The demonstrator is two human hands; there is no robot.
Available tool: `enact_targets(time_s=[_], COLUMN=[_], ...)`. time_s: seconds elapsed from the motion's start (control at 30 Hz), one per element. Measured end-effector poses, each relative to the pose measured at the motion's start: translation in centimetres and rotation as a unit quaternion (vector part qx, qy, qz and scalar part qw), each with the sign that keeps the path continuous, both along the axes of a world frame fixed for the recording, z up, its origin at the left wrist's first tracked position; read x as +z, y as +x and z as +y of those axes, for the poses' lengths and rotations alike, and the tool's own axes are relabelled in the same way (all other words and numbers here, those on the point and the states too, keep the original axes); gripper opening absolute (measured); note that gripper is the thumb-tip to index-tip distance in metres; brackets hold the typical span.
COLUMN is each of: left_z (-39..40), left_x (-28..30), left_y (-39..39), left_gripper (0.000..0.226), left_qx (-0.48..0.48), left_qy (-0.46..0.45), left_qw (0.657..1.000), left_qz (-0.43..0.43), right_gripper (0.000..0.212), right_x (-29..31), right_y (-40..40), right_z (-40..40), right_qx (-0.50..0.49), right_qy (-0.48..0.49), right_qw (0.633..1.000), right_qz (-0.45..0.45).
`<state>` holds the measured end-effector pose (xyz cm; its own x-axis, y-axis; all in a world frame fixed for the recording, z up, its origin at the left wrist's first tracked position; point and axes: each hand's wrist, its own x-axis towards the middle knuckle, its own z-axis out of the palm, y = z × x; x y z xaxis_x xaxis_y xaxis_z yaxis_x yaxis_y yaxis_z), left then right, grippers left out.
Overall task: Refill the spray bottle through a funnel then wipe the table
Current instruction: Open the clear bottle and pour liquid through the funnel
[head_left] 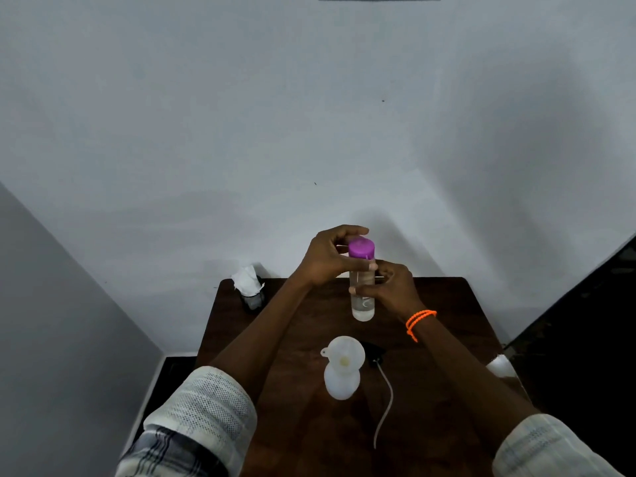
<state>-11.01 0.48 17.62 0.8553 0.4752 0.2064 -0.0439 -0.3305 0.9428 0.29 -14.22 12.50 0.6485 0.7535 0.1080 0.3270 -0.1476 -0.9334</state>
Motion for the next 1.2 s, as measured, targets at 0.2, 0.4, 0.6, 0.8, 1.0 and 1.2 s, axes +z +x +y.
enact_targets(time_s=[0.2, 0.4, 0.6, 0.8, 1.0, 1.2], left_z=[-1.1, -0.4, 0.5, 0.6, -0.7, -2.5], left_x=[-0.2, -0.2, -2.9, -7.1, -11.9, -14.8], left_y=[0.8, 0.5, -1.1, -3.8, -6.4, -7.8], left_gripper=[0.056, 0.042, 0.032, 0.029, 0.036, 0.04], left_qx=[0.092, 0.088, 0.116, 0.164, 0.194, 0.203], left_qy=[0.025, -0.062, -0.137, -0.18, -0.272, -0.343], left_qw=[0.995, 0.993, 0.983, 0.97, 0.942, 0.913], left_qz=[-0.014, -0.05, -0.039, -0.009, 0.036, 0.088], right_gripper=[0.039, 0.04, 0.038, 0.039, 0.051, 0.06], right_x=[-0.4, -1.2, -2.1, -4.0, -6.7, -9.3], right_y=[-0.2, 0.5, 1.1, 1.4, 1.3, 1.1], right_z=[-0.2, -0.7, -2.0, -3.8, -5.7, -7.1], right_qx=[0.009, 0.001, 0.005, 0.02, 0.04, 0.048], right_qy=[-0.002, -0.007, -0.028, -0.062, -0.09, -0.117], right_qw=[1.0, 1.0, 1.0, 0.997, 0.994, 0.99], right_qz=[-0.01, 0.005, -0.014, -0.038, -0.044, -0.066])
